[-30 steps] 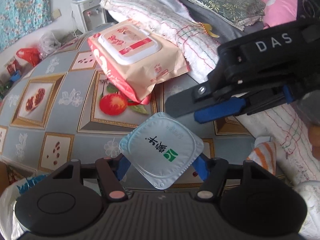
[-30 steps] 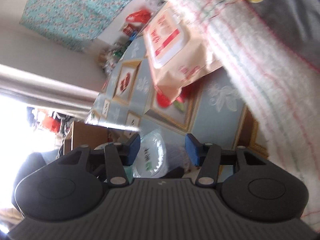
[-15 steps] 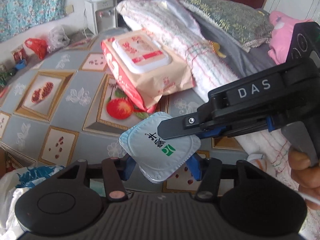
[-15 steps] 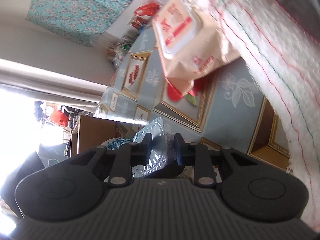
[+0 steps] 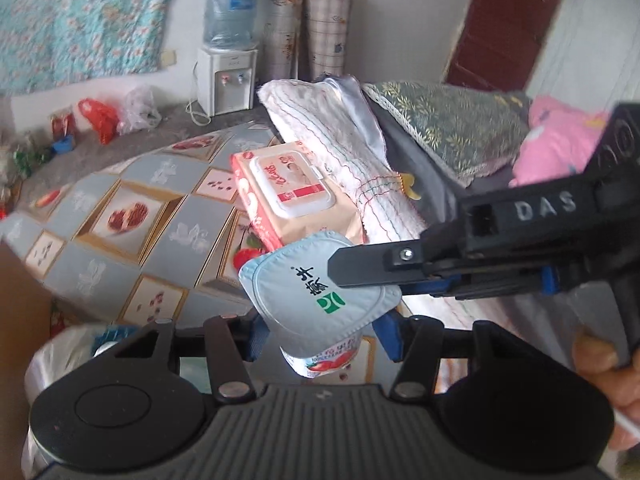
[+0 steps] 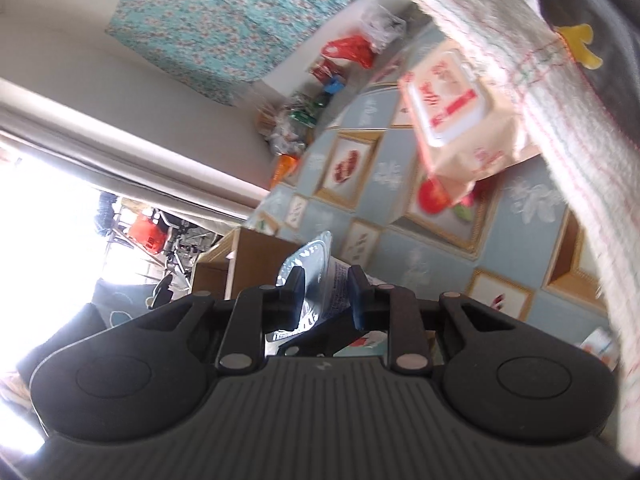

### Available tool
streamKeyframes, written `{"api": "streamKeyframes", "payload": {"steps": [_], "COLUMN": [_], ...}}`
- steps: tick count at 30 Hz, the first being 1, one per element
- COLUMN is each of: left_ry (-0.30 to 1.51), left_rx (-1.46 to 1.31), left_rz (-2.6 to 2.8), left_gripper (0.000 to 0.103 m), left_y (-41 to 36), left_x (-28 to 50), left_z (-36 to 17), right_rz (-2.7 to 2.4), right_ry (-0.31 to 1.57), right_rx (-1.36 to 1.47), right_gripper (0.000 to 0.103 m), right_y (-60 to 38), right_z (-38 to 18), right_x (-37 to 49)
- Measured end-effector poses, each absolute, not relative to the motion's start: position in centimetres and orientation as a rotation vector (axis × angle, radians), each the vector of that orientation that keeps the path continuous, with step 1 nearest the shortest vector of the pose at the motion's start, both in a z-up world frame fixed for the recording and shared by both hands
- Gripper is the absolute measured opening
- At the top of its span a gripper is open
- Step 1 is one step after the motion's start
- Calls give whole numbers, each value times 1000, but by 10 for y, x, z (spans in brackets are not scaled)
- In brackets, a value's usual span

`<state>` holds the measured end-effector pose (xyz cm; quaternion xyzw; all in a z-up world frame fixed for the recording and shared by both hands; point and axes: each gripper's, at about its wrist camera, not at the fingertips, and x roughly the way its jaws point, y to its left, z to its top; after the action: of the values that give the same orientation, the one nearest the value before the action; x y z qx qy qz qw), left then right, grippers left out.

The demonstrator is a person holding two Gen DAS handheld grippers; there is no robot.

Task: Organize soft objects
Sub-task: 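Carry the white yogurt cup into the cardboard box with both tools and open them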

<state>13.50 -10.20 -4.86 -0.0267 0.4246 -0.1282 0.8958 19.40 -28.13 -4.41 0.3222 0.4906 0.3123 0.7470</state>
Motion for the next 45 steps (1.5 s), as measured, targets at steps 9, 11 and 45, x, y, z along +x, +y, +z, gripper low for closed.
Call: {"api": "streamKeyframes", "payload": {"steps": [9,11,45], "left_ry": [898,901,1221], "left_rx": [-91,-106,-67], "left_rz": [-220,-197,169], "left_gripper": [56,56,68], "left_y": [-40,-17,286], "left_x": [69,53,-58], "left_z": [-4,6,-92], "right_rz": [740,764,999], "right_ry": [1109,1129,1678], "right_rx": [744,750,364], "right_gripper": [22,22,23], "right_y": [-212,-189,210], "right_z": [2,13,-122], "right_x": [127,117,32]}}
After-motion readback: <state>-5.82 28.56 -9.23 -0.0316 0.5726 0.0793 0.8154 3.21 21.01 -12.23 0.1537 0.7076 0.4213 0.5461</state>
